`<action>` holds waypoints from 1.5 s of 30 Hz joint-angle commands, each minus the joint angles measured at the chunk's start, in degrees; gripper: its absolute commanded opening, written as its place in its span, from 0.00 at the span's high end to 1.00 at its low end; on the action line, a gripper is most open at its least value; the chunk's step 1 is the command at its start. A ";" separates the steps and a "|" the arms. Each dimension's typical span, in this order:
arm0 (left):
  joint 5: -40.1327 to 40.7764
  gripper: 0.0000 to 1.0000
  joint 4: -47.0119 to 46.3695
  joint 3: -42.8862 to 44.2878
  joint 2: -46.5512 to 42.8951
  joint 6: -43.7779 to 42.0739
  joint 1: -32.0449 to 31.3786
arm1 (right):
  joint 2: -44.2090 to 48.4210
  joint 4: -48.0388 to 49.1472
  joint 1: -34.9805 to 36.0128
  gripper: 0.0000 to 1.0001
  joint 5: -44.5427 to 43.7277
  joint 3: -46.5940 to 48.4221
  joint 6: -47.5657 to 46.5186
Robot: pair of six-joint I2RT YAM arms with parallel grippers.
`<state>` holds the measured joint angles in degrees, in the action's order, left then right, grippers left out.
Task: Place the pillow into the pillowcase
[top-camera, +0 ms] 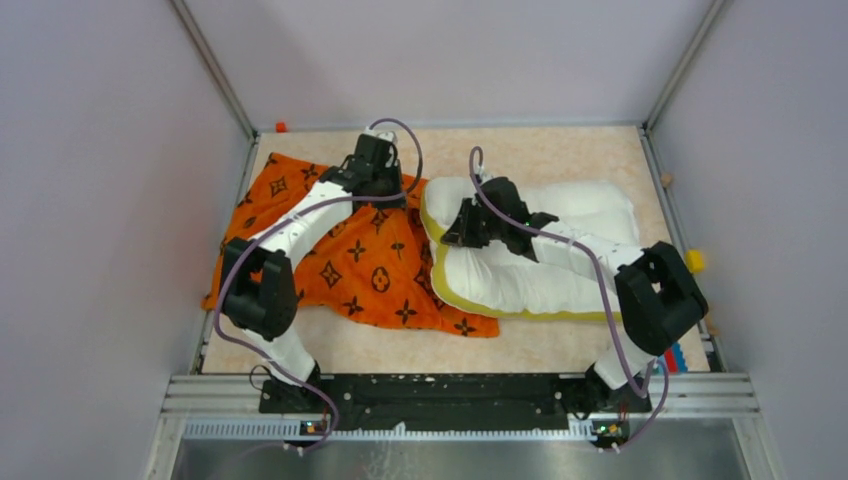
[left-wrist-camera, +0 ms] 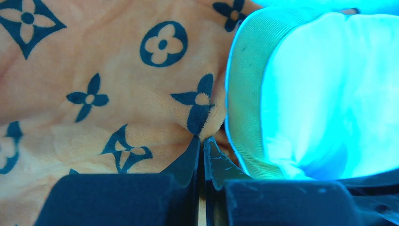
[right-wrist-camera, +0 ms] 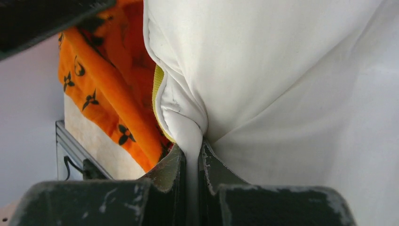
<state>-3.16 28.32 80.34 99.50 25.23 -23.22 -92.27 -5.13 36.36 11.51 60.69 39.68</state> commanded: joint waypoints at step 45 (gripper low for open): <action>-0.60 0.90 -9.15 -6.58 -18.35 -3.36 0.20 | -3.78 -14.78 9.19 1.00 12.20 6.42 -15.16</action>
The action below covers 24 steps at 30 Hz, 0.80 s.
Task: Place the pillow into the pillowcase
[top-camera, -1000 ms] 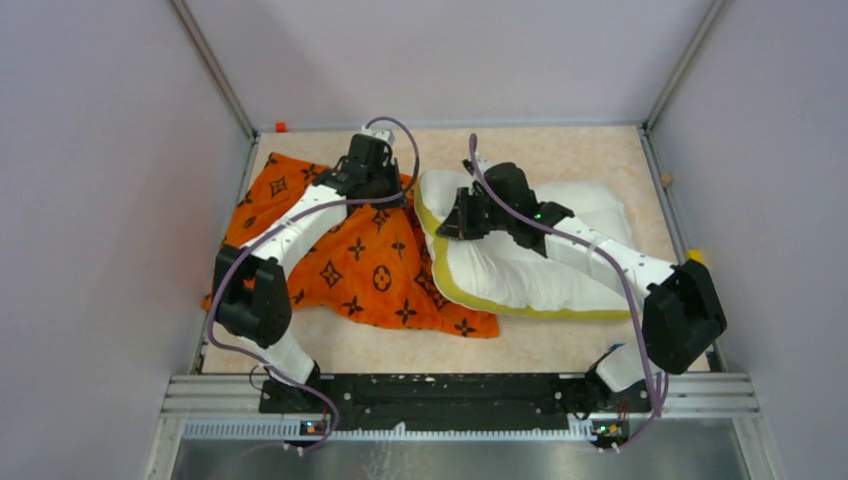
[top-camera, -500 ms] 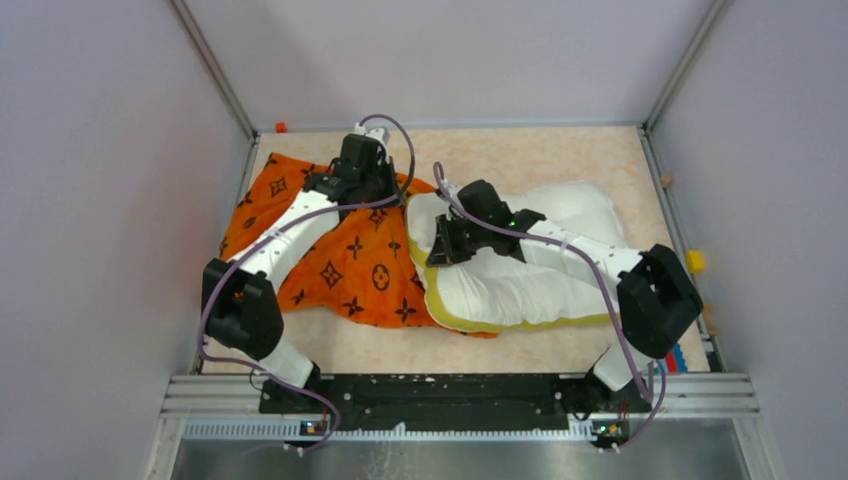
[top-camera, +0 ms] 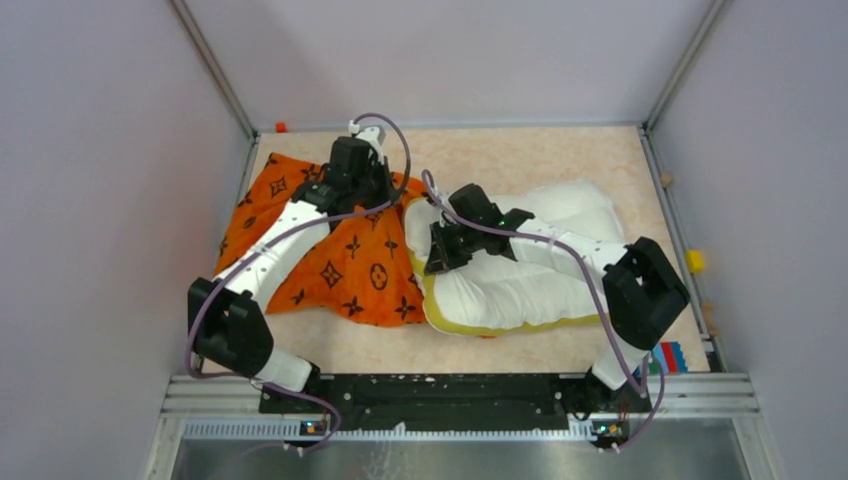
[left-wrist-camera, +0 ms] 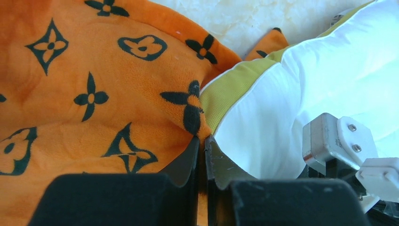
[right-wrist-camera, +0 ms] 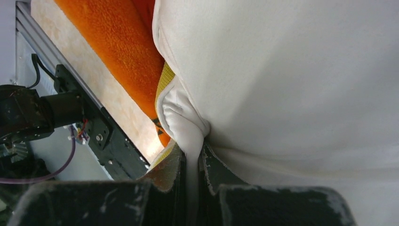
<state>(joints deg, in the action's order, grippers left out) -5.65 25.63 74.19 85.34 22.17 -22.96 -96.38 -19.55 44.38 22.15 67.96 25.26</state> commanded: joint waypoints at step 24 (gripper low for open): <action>-16.76 0.92 -8.30 -18.05 -20.83 2.45 -4.82 | -5.85 -11.96 -7.29 1.00 -3.56 31.85 -2.42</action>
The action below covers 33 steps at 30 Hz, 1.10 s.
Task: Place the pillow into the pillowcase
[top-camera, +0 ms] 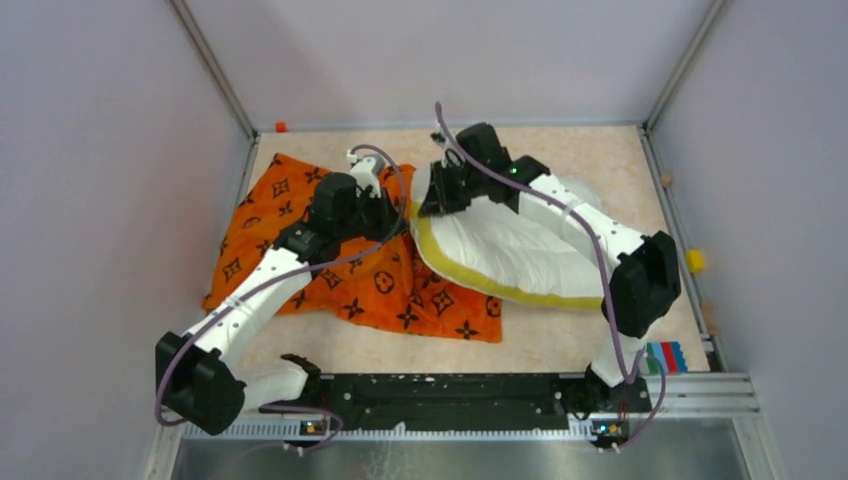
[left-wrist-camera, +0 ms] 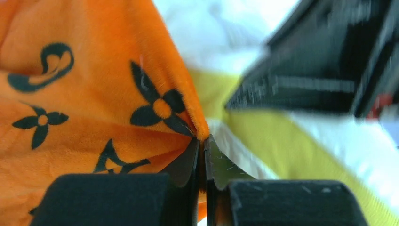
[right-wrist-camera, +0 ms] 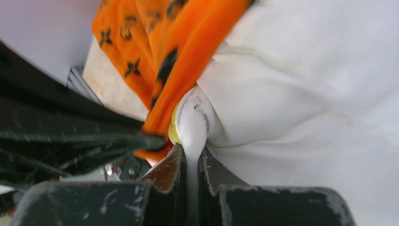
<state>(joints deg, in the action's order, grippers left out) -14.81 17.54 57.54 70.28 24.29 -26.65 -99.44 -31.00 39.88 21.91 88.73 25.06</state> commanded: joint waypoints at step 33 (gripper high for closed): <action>-13.89 0.91 5.81 3.76 -1.30 10.39 -1.12 | 15.39 2.58 8.91 0.31 -25.43 -18.90 2.89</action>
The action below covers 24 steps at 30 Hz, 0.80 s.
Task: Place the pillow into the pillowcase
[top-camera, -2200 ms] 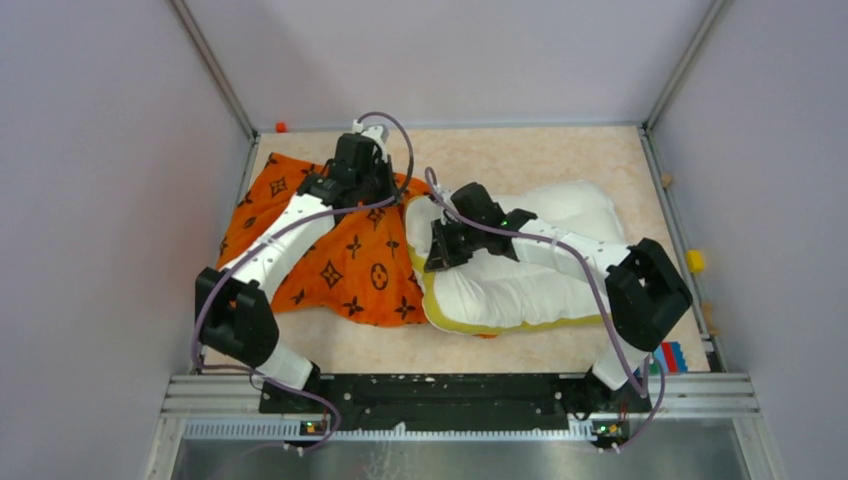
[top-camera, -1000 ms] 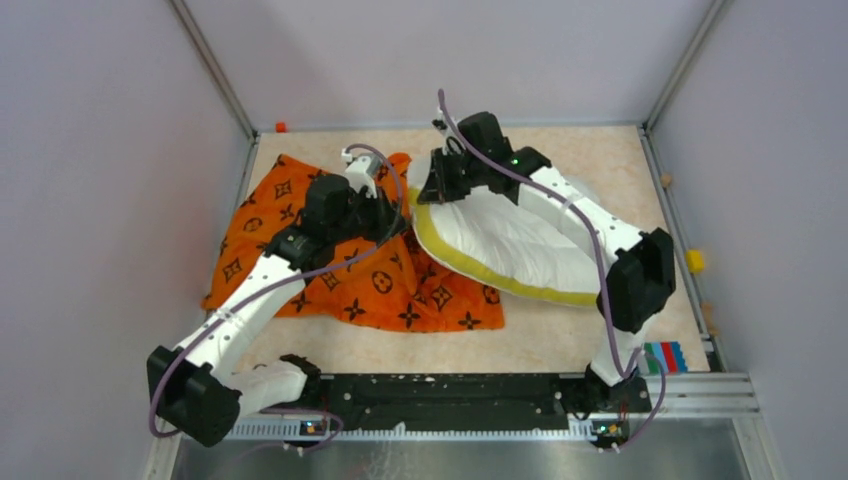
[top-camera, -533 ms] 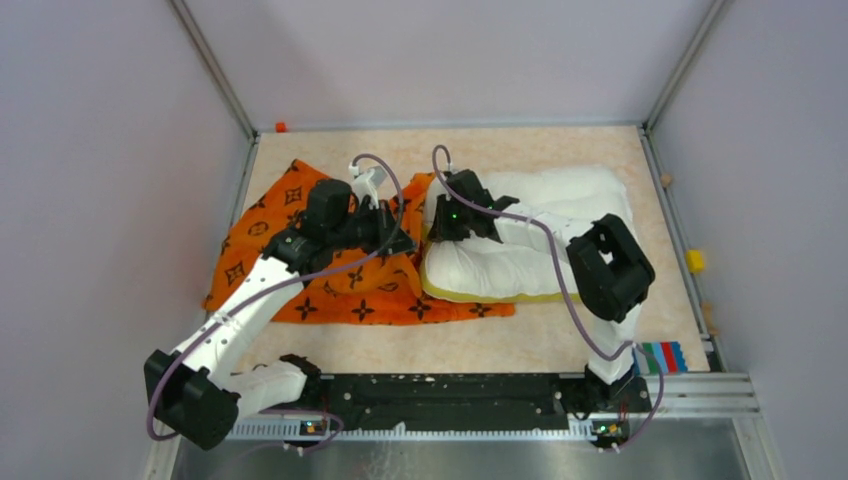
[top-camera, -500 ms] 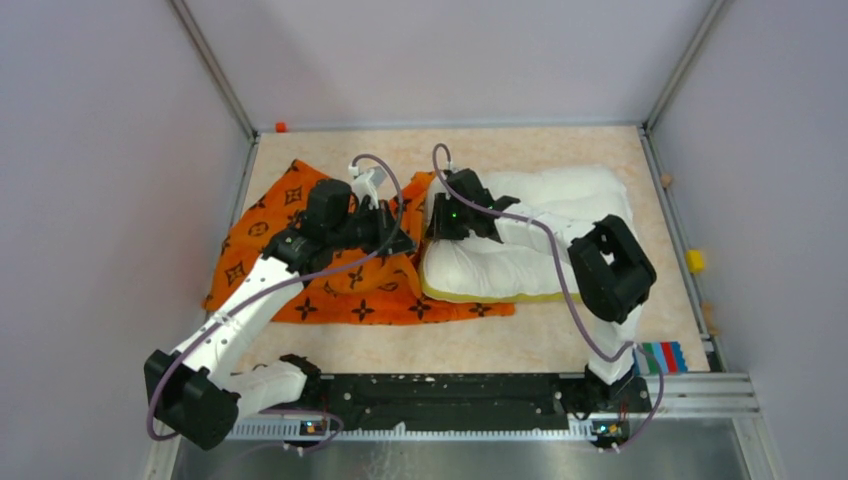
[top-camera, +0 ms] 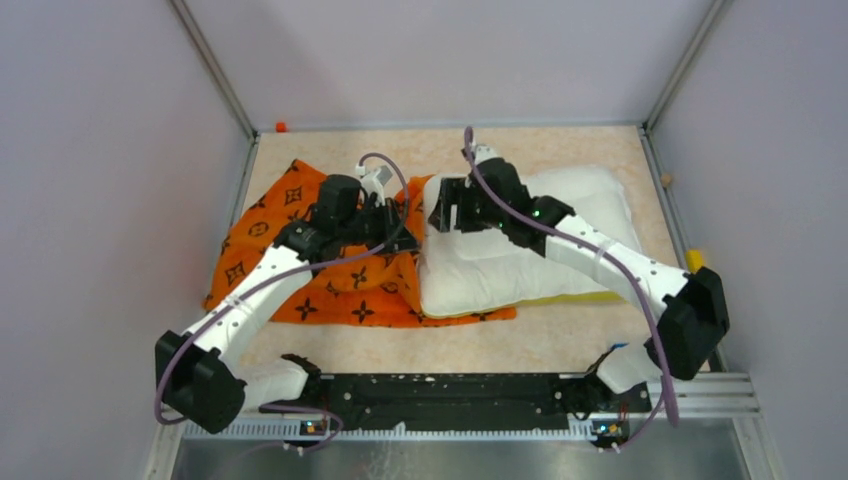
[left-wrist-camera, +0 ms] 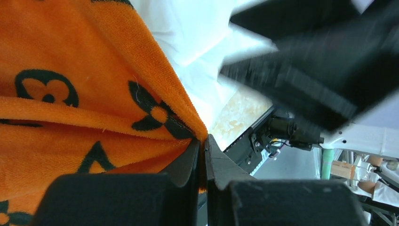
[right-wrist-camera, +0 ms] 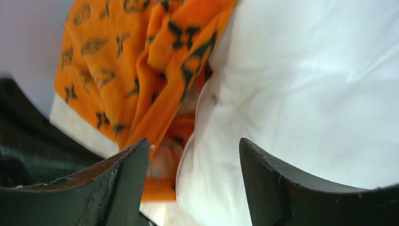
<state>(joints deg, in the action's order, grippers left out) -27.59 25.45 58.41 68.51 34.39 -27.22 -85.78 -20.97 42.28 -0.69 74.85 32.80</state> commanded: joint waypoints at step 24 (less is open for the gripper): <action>-11.33 1.00 0.10 4.20 -0.98 -2.11 -3.50 | -1.08 0.74 5.91 1.00 -7.36 0.14 4.72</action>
<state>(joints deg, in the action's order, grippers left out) -29.80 27.14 59.81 69.91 32.88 -28.12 -87.46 -27.27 49.89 -9.65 69.32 34.24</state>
